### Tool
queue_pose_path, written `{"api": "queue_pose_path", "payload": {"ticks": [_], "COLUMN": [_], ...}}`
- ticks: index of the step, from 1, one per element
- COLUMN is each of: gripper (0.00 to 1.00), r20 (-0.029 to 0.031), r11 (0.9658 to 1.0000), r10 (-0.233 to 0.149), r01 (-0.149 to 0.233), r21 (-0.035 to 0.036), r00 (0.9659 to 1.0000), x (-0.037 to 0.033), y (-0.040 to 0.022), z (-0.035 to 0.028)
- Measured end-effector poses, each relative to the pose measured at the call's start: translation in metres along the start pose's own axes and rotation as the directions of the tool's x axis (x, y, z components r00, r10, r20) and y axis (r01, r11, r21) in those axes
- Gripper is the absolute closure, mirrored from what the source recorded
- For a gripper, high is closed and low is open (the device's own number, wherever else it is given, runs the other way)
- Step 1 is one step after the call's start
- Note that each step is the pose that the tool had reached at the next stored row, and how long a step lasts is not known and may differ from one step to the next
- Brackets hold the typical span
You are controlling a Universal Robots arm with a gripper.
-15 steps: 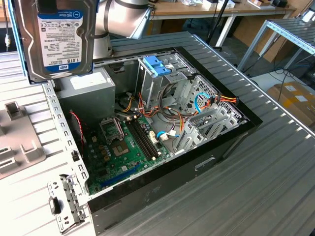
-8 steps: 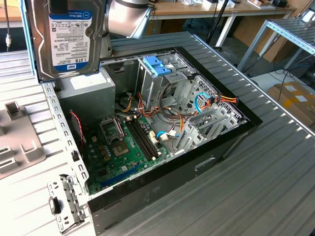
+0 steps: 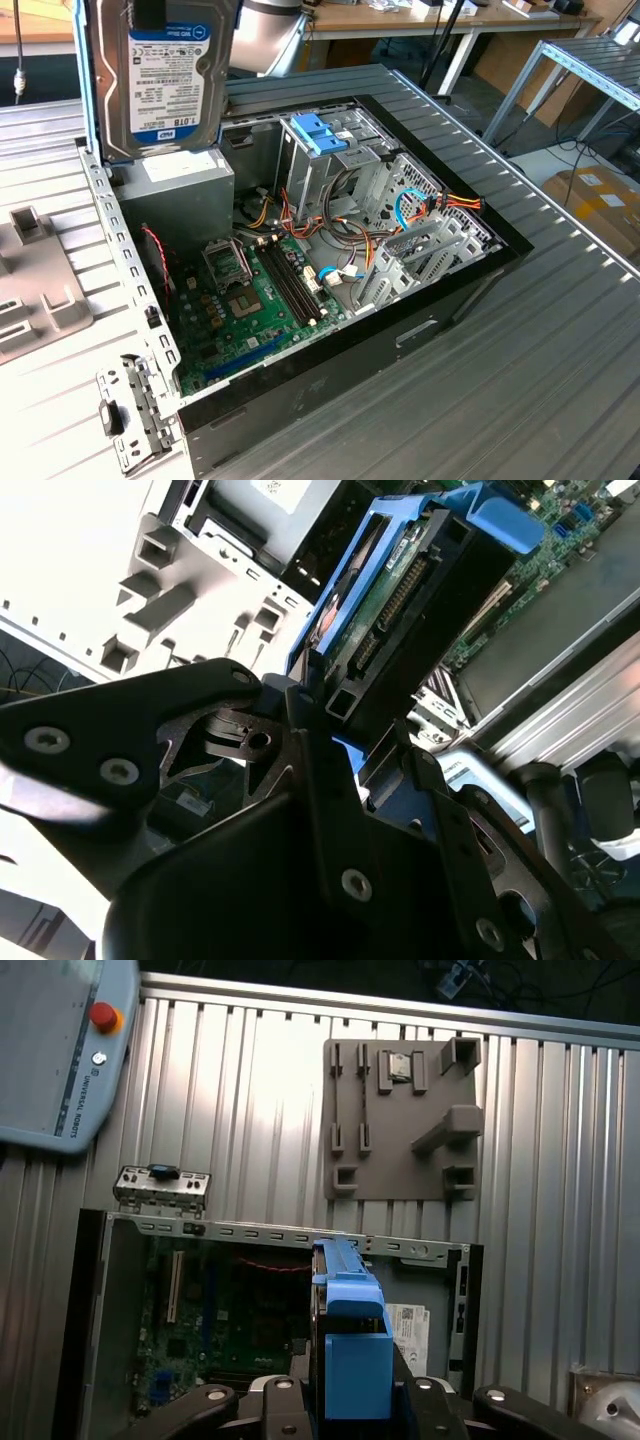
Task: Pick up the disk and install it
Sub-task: 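Pick up the disk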
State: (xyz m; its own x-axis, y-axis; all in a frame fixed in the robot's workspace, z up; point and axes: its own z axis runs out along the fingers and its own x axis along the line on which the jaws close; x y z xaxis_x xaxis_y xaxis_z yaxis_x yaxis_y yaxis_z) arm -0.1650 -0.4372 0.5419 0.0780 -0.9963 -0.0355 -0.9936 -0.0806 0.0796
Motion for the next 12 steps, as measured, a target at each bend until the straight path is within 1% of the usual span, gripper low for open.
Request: {"api": "queue_pose_path", "payload": {"ticks": [3,6,8,10,12], "gripper": [0.63,0.63,0.63,0.63,0.63], "r20": [0.0004,0.001,0.0025,0.0031,0.0044], "r11": [1.0,1.0,1.0,1.0,1.0], "r10": [0.0,0.0,0.0,0.0,0.0], "r01": [0.0,0.0,0.0,0.0,0.0], "r21": [-0.0023,-0.004,-0.0053,-0.006,-0.0066], "r00": [1.0,1.0,1.0,1.0,1.0], "x": [0.0019,0.0043,0.0096,0.0145,0.023], "y": [-0.0057,-0.0095,-0.0118,-0.0127,-0.0132], "z": [-0.0001,-0.0001,0.0,0.0001,0.0002]}}
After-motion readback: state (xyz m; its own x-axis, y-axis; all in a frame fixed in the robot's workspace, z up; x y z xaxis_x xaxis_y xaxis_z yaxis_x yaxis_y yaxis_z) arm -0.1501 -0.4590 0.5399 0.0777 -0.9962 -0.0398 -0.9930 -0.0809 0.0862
